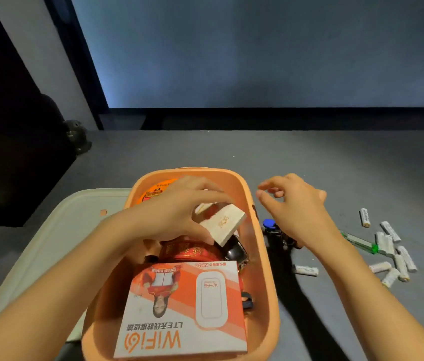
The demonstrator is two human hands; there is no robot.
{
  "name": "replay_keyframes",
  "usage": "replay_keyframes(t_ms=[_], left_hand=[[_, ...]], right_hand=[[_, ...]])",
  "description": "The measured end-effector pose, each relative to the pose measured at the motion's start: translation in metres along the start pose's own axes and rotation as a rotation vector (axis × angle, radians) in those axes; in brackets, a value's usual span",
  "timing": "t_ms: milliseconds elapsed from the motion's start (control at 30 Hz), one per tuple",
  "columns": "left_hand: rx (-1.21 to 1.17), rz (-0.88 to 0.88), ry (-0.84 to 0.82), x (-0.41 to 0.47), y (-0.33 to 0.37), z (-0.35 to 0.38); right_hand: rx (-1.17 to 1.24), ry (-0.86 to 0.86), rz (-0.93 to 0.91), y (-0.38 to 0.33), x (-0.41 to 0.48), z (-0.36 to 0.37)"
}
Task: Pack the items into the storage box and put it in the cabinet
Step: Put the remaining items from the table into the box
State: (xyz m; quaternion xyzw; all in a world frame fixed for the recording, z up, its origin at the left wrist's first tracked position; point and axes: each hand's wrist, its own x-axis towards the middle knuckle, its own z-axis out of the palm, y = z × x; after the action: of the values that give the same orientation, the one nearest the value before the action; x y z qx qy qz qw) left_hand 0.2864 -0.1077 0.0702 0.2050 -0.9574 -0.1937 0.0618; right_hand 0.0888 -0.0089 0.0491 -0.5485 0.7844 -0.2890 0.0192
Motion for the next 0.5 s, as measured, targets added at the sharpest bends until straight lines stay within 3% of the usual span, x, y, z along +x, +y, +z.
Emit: replay_keyframes(t_ms=[167, 367, 500], left_hand=[[0.004, -0.012, -0.202, 0.018, -0.003, 0.010], [-0.051, -0.168, -0.039, 0.018, -0.020, 0.019], [-0.185, -0.212, -0.033, 0.026, -0.026, 0.024]], right_hand=[[0.018, -0.004, 0.028, 0.017, -0.001, -0.006], [0.063, -0.024, 0.064, 0.024, 0.001, 0.001], [0.093, -0.046, 0.090, 0.026, 0.001, 0.007]])
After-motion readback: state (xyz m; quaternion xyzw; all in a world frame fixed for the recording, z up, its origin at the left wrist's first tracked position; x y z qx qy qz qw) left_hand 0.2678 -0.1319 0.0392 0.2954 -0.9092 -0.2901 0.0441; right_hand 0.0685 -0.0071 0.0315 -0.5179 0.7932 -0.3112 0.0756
